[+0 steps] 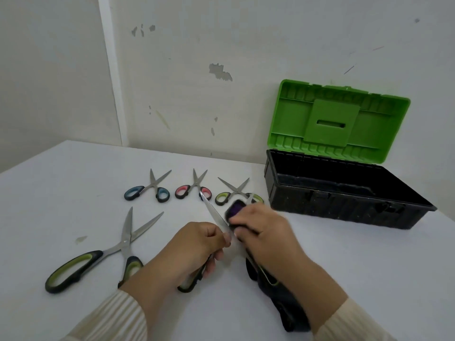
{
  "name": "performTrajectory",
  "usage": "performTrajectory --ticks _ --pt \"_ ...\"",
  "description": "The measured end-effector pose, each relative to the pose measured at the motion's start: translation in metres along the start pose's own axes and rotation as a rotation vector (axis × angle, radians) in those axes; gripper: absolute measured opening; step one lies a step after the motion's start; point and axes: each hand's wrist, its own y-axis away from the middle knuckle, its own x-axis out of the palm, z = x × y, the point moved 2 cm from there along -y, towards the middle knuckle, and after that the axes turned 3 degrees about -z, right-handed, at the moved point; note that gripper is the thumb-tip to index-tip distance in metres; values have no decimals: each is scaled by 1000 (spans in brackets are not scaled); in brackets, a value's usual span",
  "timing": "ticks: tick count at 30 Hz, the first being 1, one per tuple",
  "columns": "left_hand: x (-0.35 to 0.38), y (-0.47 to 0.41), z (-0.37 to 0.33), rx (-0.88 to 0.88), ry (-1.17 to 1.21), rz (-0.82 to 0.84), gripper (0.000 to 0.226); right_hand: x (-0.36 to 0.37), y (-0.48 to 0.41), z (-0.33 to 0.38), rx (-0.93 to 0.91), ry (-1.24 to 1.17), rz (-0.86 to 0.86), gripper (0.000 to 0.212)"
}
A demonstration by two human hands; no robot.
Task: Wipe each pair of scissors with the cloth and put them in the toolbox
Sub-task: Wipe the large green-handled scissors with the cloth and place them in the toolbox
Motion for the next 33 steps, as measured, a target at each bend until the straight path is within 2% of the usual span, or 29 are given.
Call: performTrajectory --ticks 2,5,9,12,16,20,24,26,30,32,33 --pt "2 0 0 36 -30 -22 24 12 -1 -5 -25 102 32 21" --pt "3 0 0 74 -64 -43 28 5 -7 -9 69 92 -101 21" --pt "3 0 1 96 -122 -56 34 11 -1 2 47 69 88 22" --pt "4 -1 1 123 -194 -71 36 3 -6 -7 84 63 -101 19" --pt "4 2 0 116 -191 -72 38 12 1 -1 85 48 20 19" --pt "5 2 -1 160 -246 -77 38 1 -3 -10 72 92 -138 16" --pt "4 3 -2 133 -233 -71 36 12 3 -1 44 78 71 19" --pt "4 3 -1 132 -268 -64 36 4 -2 -12 93 74 -74 17" --pt "7 5 -1 101 -260 -13 38 -30 -8 -38 336 6 -405 16" --pt "7 5 -1 85 -227 -4 39 -33 -2 -32 311 -20 -452 16" --pt "7 5 -1 80 -209 -3 40 -30 1 -24 247 -22 -412 15"
